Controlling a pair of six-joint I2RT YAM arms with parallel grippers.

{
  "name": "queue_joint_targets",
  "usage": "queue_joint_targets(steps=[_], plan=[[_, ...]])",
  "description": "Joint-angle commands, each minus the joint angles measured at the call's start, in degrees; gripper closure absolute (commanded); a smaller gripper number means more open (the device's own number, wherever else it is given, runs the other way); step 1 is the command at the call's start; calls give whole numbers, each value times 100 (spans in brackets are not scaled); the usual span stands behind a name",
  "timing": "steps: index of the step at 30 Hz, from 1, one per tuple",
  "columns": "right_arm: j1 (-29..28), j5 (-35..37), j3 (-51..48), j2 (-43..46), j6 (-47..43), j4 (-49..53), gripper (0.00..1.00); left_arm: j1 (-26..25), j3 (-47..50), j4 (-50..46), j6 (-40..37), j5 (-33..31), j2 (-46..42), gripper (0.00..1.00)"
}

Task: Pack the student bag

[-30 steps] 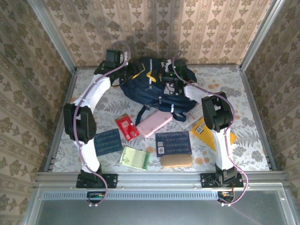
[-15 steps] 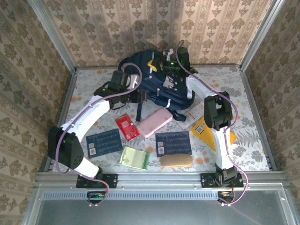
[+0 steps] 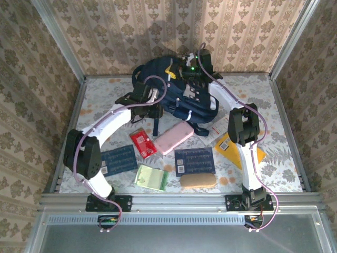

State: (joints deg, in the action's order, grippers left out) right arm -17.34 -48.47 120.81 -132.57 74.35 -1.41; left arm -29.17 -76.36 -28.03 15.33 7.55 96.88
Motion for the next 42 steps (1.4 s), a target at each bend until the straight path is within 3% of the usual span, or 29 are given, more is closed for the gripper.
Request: queue_joint_targets(steps=[1,13,26,33,42], plan=[[-29,-338,260,171,270,-706,100,16,-264,150,-57,-65,219,51],[-59,-436,85,149,535,-1061,100,-18,-705,503,205,404,811,56],[-145,-550,15,195,567,-1209,100,-45,-645,685,189,215,897,88],[-133,-543,-93,340,199,-897,100,49,-405,647,52,-52,637,95],[-130,-528,-139,434,-104,-600,100,263,-127,758,0,132,353,100]])
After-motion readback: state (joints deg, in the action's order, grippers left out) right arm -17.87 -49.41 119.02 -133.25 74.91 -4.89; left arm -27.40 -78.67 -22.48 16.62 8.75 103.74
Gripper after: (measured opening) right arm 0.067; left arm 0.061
